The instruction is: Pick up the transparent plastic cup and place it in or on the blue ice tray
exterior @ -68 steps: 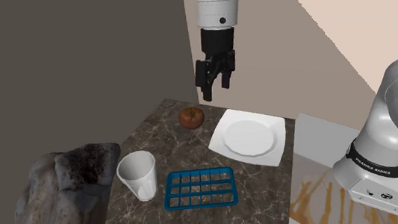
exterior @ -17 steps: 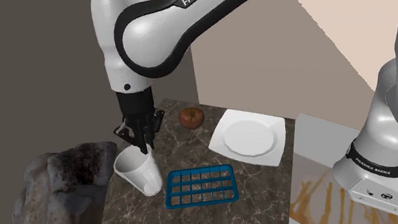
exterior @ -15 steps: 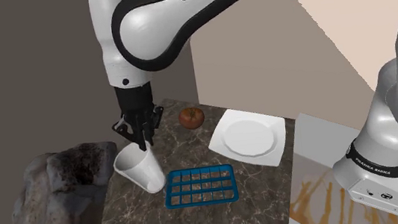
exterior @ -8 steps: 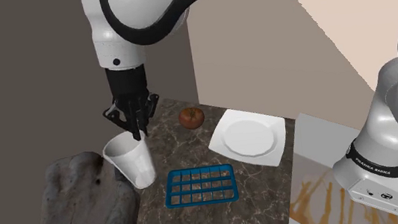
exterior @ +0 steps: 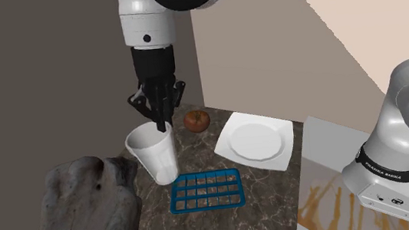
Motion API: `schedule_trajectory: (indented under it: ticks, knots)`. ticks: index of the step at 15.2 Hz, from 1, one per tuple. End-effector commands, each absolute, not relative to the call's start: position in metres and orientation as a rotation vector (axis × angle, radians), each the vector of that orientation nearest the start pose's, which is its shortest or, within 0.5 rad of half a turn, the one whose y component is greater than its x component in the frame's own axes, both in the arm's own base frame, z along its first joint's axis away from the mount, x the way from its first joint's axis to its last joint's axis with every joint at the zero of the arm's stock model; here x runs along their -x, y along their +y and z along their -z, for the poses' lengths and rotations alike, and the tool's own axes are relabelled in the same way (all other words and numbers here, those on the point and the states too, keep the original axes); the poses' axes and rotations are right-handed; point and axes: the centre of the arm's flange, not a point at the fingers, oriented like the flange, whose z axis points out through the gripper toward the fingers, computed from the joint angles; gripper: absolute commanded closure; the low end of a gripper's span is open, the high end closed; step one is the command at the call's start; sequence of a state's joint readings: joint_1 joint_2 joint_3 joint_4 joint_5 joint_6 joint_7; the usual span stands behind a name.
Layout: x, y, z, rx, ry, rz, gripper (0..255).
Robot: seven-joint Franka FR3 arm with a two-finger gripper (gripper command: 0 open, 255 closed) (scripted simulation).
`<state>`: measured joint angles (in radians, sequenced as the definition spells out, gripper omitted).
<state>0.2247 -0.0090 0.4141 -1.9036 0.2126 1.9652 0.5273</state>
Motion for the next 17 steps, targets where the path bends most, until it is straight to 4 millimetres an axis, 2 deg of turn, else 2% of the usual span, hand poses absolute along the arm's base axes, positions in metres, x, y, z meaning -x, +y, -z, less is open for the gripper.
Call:
schedule_trajectory:
  ticks: [1, 5, 6, 17]
  knots:
    - [-0.425, 0.334, -0.514, 2.938, -0.053, -0.073, 255]
    - [-0.385, 0.305, -0.533, 2.938, -0.053, -0.073, 255]
    - [-0.369, 0.293, -0.541, 2.938, -0.053, -0.073, 255]
    - [-0.369, 0.293, -0.482, 2.938, -0.053, -0.073, 255]
